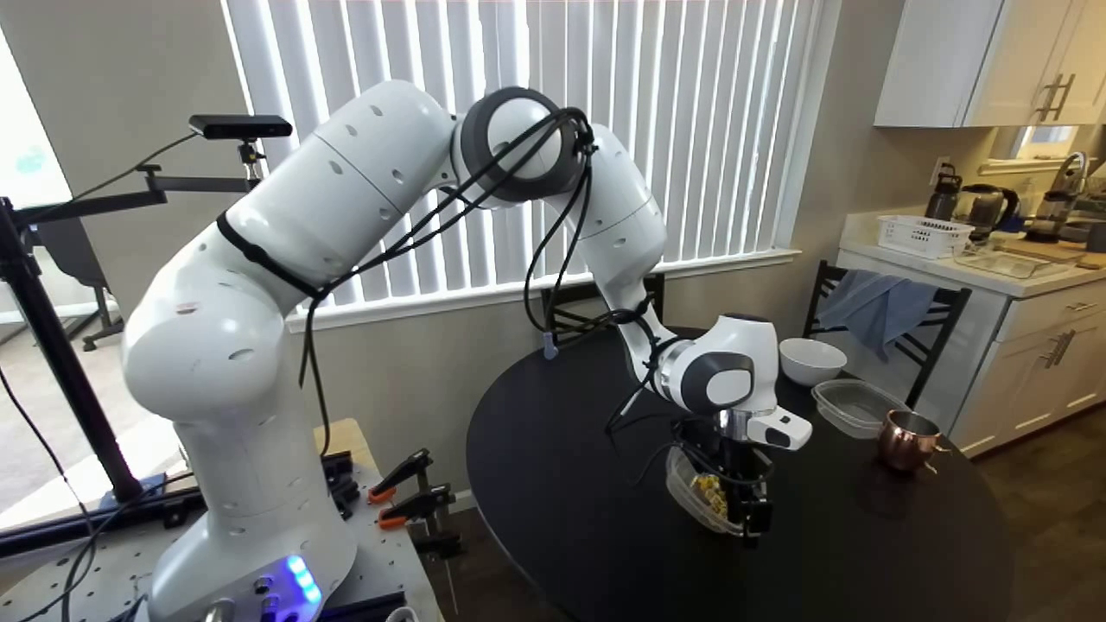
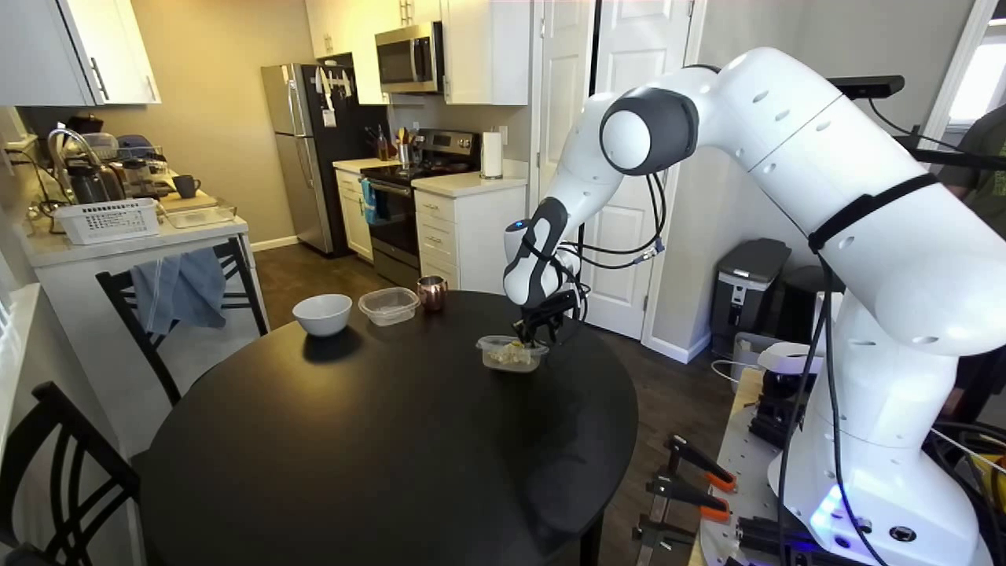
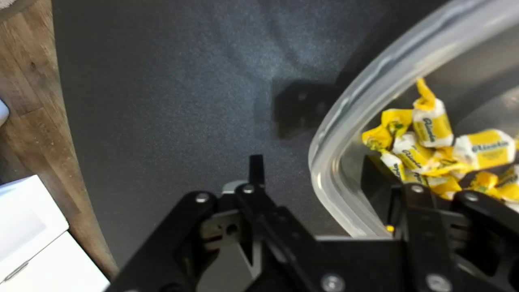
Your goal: Pour the contents in the clear bowl onto the table.
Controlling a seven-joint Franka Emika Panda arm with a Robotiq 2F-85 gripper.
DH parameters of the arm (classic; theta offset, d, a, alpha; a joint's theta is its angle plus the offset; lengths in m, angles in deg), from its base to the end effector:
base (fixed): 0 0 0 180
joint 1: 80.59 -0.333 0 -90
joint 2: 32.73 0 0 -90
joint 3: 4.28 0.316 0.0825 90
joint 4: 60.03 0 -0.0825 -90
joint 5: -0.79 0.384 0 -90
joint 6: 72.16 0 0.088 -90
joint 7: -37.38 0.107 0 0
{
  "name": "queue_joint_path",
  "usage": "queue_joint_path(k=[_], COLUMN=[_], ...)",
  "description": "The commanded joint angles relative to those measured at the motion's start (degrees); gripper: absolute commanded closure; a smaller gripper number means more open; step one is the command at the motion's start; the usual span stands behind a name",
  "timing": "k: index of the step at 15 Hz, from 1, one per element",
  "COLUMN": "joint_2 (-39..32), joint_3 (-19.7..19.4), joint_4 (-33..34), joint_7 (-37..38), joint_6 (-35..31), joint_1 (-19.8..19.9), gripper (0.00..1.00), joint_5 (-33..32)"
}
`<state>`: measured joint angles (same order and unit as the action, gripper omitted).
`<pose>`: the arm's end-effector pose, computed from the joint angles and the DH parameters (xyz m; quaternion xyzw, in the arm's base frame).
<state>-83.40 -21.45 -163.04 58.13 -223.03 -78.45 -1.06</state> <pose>0.5992 -0.2029 0.0716 0.9527 -0.2778 -0.0068 0.1232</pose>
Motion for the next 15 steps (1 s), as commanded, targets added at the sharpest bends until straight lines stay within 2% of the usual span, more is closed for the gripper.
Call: queue_joint_path(k=[1, 4, 15], joint_2=[2.8, 4.1, 0.7], joint_3=[0.6, 1.8, 1.2], joint_4=[-2.7, -3.1, 0.6], joint_7=[-1.9, -3.2, -0.5], joint_6=[-0.9, -0.4, 4.4], joint_1=[0.8, 1.8, 0.7], gripper=[0.05, 0.0, 0.0], joint_5=[0.5, 0.9, 0.4])
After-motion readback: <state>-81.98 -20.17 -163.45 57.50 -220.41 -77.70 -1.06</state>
